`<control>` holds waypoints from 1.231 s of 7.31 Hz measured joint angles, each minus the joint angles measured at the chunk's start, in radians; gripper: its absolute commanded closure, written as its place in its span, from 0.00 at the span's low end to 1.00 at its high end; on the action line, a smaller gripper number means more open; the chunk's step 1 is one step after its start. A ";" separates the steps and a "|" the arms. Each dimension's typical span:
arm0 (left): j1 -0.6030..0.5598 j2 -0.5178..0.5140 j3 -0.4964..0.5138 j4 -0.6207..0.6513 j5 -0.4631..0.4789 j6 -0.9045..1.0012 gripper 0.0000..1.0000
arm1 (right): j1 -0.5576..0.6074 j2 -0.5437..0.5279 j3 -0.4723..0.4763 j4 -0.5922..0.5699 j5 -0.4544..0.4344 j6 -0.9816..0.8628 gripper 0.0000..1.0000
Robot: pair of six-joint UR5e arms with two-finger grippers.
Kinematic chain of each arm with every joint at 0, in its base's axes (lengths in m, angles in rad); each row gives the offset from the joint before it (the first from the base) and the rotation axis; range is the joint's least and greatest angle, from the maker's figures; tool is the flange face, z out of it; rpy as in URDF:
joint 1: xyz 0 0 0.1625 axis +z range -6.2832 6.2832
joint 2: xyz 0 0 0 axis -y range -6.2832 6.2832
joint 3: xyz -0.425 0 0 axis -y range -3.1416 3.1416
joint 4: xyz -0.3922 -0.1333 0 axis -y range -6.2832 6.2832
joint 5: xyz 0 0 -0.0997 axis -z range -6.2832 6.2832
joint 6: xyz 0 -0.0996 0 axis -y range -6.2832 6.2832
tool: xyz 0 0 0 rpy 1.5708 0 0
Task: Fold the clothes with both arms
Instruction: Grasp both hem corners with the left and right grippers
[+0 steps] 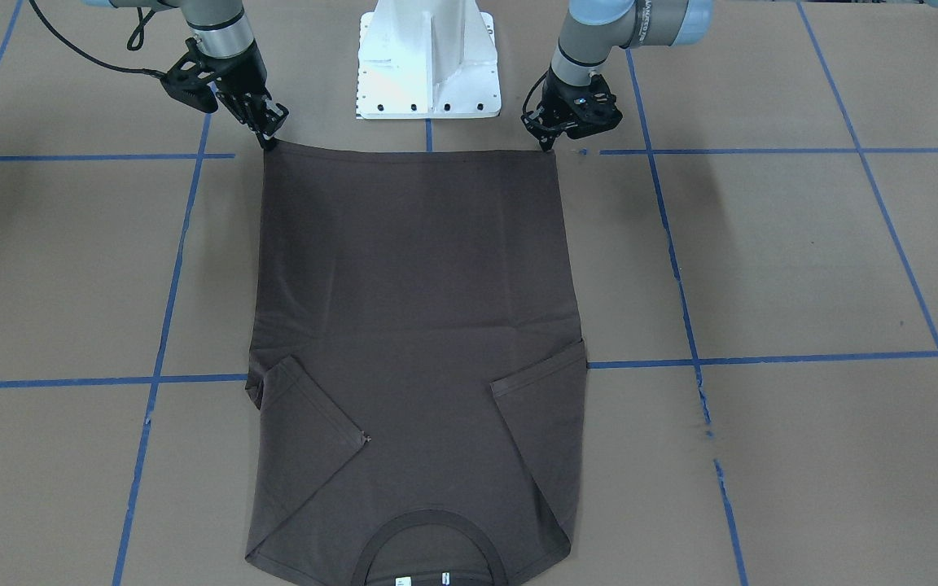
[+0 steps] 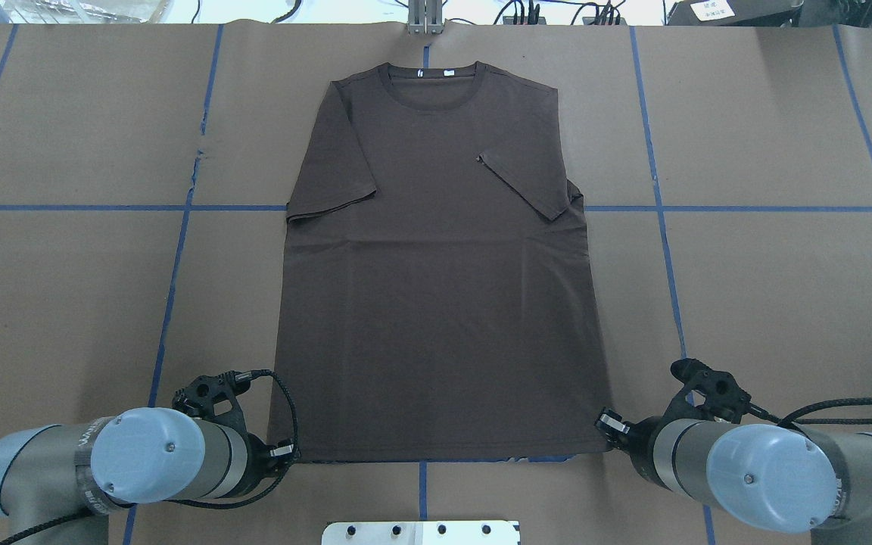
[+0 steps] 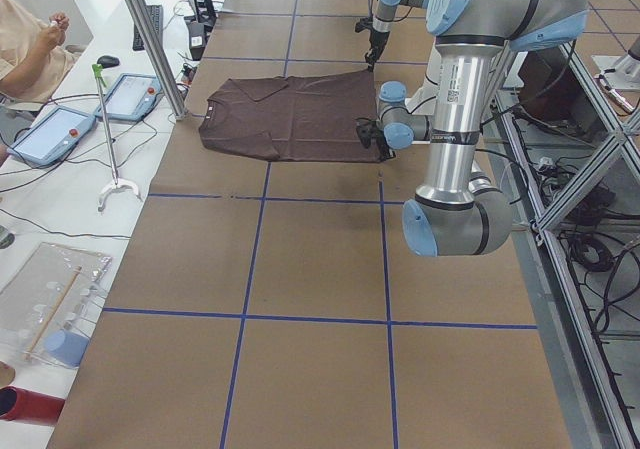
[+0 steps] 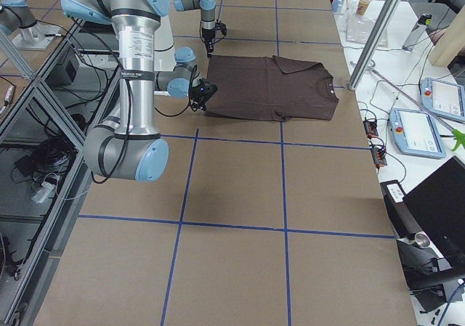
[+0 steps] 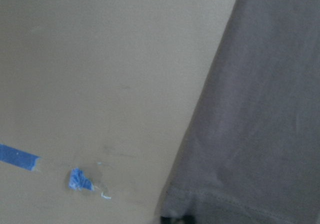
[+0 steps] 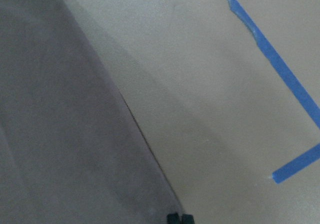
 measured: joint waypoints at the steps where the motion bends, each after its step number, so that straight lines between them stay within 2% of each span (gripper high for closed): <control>1: -0.002 -0.001 -0.006 0.000 0.001 0.000 1.00 | 0.000 0.000 0.000 0.000 0.000 0.000 1.00; 2: -0.005 0.002 -0.025 0.001 0.001 -0.001 1.00 | 0.000 0.000 0.001 0.000 0.000 0.000 1.00; 3: -0.005 0.007 -0.050 0.014 0.002 -0.001 0.92 | 0.000 0.000 0.005 0.001 0.000 0.000 1.00; 4: -0.002 0.008 -0.063 0.043 0.010 -0.001 0.52 | 0.000 0.000 0.008 0.001 0.000 0.000 1.00; 9: -0.004 -0.004 -0.041 0.087 0.037 0.010 0.52 | 0.000 -0.002 0.010 0.001 0.000 0.000 1.00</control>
